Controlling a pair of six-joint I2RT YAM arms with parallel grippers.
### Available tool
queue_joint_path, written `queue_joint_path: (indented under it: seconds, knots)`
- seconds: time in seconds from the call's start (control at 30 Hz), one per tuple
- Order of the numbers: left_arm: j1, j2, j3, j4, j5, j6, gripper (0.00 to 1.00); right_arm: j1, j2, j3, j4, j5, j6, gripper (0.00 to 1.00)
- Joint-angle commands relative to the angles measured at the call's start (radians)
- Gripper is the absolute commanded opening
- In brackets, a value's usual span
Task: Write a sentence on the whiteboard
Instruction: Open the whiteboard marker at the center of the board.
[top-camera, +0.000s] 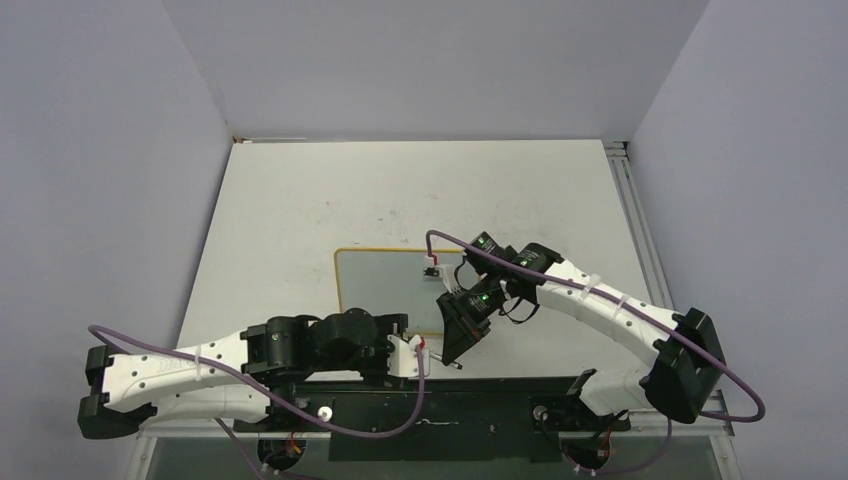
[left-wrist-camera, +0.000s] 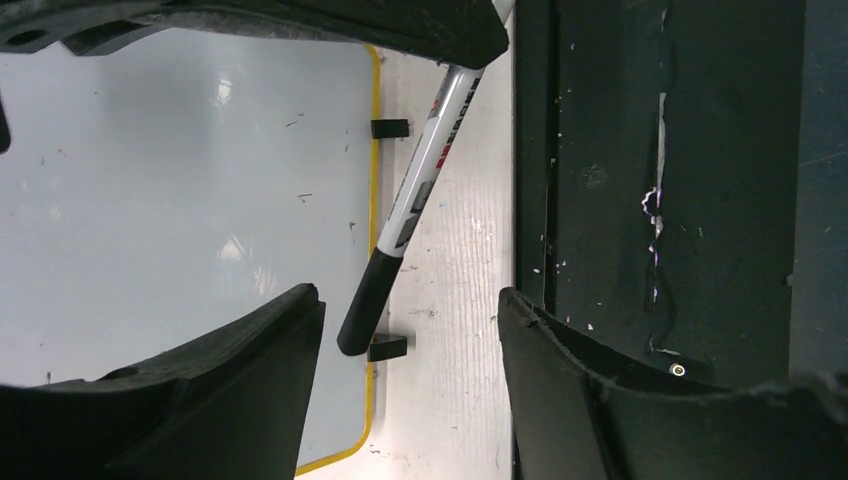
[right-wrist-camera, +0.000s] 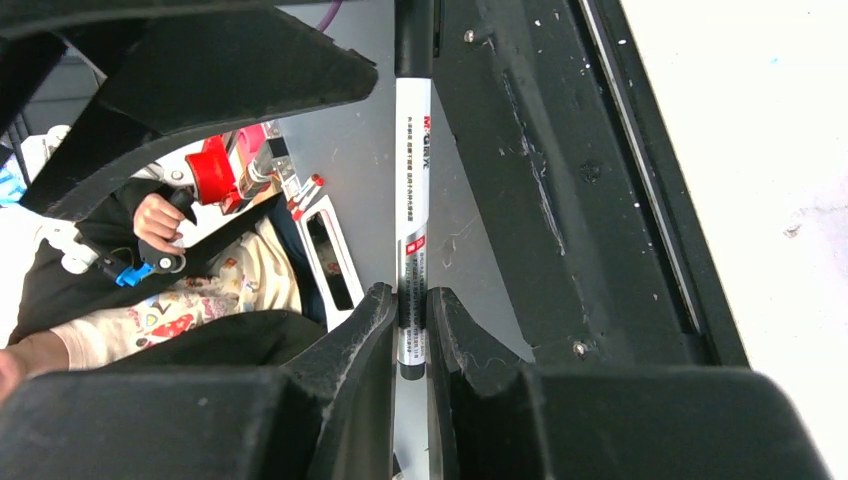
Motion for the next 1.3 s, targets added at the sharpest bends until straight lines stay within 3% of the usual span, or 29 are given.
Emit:
queue_joint_path:
  seconds: [0.0,0.17,0.3,0.57,0.7,0.73,0.77,0.87,0.93,1.1,1.27]
  knots:
    - [-0.023,0.027,0.033,0.033,0.001,-0.001,0.6,0.017,-0.003,0.039,0.007,-0.052,-0.027,0.05]
    - [-0.039,0.054,0.039,0.027,-0.014,-0.006,0.51,0.028,-0.014,0.047,0.006,-0.062,-0.027,0.05]
    - [-0.043,0.072,0.048,0.021,-0.034,-0.021,0.33,0.033,-0.017,0.053,0.002,-0.063,-0.034,0.05]
    - [-0.056,0.077,0.038,0.018,-0.07,-0.039,0.28,0.035,-0.039,0.064,-0.001,-0.072,-0.034,0.05]
    - [-0.056,0.064,0.027,0.026,-0.088,-0.056,0.0,0.033,-0.043,0.07,0.001,-0.056,-0.023,0.05]
    - [-0.056,0.06,0.024,0.028,-0.095,-0.067,0.0,0.033,-0.044,0.07,0.005,-0.037,-0.015,0.06]
    - [-0.057,0.057,0.018,0.032,-0.1,-0.082,0.0,0.031,-0.049,0.068,0.017,-0.024,-0.001,0.13]
    - [-0.052,0.049,0.0,0.052,-0.115,-0.149,0.0,0.017,-0.086,0.049,0.101,0.041,0.066,0.6]
    - [-0.039,0.038,-0.016,0.068,-0.105,-0.186,0.0,0.001,-0.125,0.026,0.154,0.096,0.113,0.77]
    - [0.027,0.001,-0.063,0.129,-0.005,-0.248,0.0,-0.009,-0.247,-0.068,0.306,0.226,0.234,0.9]
    - [0.146,-0.035,-0.108,0.202,0.152,-0.28,0.0,0.011,-0.326,-0.17,0.419,0.344,0.338,0.92]
